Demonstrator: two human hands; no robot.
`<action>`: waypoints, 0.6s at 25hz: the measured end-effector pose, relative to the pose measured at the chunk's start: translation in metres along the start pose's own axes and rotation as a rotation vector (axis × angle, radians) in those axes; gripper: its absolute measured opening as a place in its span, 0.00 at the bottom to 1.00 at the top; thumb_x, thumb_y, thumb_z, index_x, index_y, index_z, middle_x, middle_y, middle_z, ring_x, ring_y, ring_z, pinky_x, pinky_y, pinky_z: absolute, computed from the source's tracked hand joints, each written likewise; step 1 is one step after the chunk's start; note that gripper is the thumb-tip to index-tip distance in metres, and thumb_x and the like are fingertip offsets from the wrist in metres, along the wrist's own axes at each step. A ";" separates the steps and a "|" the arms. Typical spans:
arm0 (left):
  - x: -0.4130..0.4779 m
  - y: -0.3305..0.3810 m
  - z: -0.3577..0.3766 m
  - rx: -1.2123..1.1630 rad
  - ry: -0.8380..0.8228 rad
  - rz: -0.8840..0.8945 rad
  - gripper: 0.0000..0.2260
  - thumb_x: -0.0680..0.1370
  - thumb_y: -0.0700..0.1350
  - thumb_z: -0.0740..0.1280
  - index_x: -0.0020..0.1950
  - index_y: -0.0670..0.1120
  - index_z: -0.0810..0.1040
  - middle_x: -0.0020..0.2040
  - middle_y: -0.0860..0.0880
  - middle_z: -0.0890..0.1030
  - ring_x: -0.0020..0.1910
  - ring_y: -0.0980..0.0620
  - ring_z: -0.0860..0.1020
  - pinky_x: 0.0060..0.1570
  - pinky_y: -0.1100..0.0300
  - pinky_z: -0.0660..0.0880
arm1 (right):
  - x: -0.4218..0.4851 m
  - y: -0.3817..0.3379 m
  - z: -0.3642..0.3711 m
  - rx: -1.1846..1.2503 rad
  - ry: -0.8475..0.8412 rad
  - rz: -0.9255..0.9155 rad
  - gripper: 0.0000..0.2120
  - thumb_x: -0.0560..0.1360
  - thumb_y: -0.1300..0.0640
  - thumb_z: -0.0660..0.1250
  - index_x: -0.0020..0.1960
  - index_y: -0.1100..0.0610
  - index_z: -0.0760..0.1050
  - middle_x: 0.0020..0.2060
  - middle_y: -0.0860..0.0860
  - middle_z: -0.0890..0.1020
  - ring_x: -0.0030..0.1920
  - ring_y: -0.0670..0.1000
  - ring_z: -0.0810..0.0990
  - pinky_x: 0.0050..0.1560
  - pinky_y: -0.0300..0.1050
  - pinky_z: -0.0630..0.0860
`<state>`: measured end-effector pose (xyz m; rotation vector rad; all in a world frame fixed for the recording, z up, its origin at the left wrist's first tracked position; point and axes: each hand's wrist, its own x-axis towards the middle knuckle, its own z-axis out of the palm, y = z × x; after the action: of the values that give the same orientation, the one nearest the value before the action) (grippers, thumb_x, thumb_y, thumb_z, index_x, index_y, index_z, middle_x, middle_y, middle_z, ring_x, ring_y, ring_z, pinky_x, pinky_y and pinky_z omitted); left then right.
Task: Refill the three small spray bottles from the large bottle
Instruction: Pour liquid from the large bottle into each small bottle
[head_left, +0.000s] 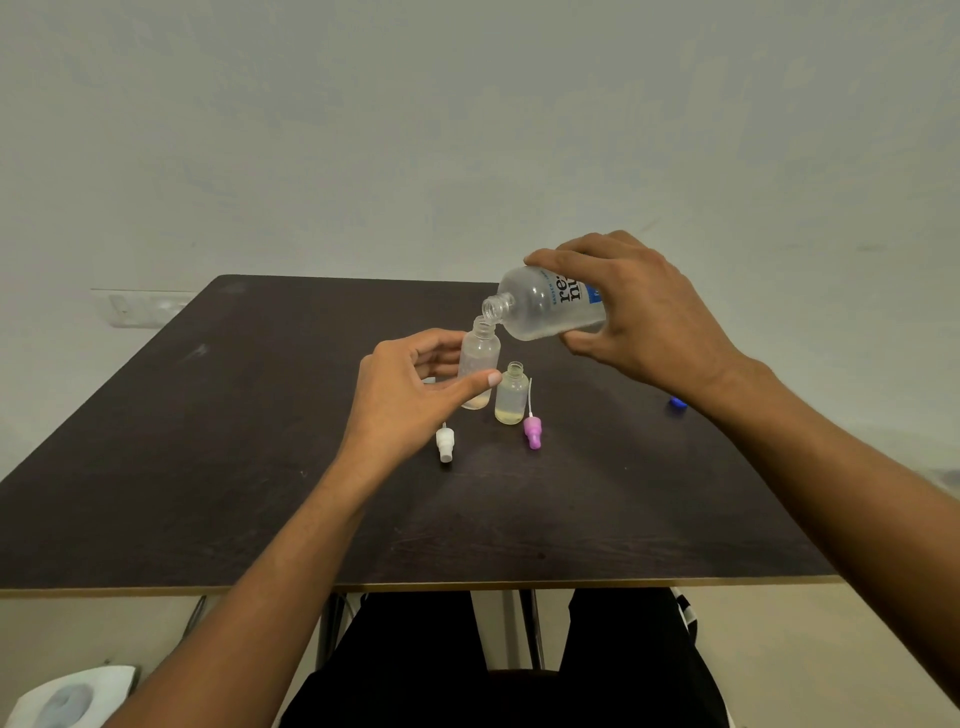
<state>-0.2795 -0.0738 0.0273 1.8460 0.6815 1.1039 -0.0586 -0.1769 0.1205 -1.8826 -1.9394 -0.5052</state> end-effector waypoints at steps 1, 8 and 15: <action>0.000 0.000 0.000 0.003 0.002 0.000 0.18 0.70 0.52 0.83 0.59 0.53 0.87 0.50 0.61 0.88 0.51 0.64 0.86 0.50 0.72 0.80 | -0.002 0.001 0.002 0.041 0.001 0.021 0.34 0.72 0.56 0.78 0.76 0.44 0.73 0.66 0.45 0.80 0.65 0.52 0.75 0.57 0.57 0.80; 0.002 0.000 -0.002 0.016 0.011 -0.014 0.18 0.70 0.52 0.84 0.58 0.53 0.87 0.51 0.59 0.88 0.52 0.62 0.86 0.53 0.67 0.81 | -0.020 0.006 0.016 0.308 0.071 0.157 0.34 0.68 0.52 0.83 0.73 0.49 0.77 0.59 0.47 0.85 0.57 0.48 0.81 0.61 0.44 0.79; 0.002 0.000 -0.001 0.004 0.010 -0.029 0.17 0.70 0.51 0.84 0.57 0.53 0.88 0.50 0.59 0.89 0.51 0.61 0.87 0.53 0.66 0.82 | -0.037 0.008 0.034 0.479 0.095 0.265 0.37 0.68 0.40 0.82 0.74 0.44 0.76 0.53 0.26 0.76 0.53 0.25 0.77 0.51 0.17 0.70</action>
<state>-0.2799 -0.0714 0.0281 1.8297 0.7146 1.0939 -0.0503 -0.1911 0.0728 -1.7227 -1.5439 -0.0400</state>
